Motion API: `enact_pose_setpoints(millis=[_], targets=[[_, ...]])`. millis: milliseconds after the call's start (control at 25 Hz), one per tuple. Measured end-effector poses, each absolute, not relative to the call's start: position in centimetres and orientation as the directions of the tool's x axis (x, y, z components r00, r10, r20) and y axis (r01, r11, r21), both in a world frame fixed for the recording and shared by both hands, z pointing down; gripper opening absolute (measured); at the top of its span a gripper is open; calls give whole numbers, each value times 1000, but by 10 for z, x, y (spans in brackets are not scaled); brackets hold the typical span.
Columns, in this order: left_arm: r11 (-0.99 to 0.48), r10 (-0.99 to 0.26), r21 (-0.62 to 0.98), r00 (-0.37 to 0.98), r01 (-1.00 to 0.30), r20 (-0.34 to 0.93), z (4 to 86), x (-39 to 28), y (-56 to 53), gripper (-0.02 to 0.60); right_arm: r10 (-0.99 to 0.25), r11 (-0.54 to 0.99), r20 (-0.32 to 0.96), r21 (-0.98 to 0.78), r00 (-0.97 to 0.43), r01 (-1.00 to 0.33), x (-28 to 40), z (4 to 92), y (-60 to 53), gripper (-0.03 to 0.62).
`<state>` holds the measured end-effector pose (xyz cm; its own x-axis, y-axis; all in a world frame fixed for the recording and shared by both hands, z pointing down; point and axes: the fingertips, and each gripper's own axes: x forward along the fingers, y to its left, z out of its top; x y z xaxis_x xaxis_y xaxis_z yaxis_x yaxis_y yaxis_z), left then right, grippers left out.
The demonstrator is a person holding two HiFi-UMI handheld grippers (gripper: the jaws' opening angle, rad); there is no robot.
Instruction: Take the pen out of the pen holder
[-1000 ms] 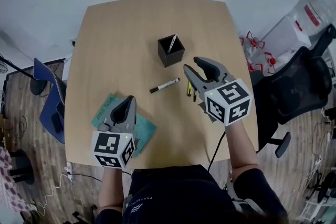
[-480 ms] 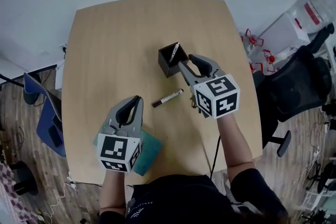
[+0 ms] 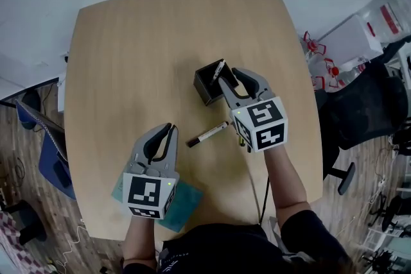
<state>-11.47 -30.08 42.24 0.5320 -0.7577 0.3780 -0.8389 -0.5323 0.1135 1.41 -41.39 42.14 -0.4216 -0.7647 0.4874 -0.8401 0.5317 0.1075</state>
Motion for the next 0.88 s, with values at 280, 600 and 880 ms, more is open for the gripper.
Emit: enact_pose_setpoints(millis=[280, 600, 880], targets=[[-534, -746, 141, 543, -834, 384, 442, -112, -320, 32, -765, 536, 502, 147, -404, -831, 15, 437, -435, 118], [-529, -739, 165, 548, -832, 391, 457, -111, -333, 32, -766, 560, 521, 251, -377, -789, 15, 447, -451, 120], [-516, -736, 203, 552, -832, 393, 468, -109, -341, 32, -743, 600, 553, 299, -377, -742, 12, 458, -457, 125]])
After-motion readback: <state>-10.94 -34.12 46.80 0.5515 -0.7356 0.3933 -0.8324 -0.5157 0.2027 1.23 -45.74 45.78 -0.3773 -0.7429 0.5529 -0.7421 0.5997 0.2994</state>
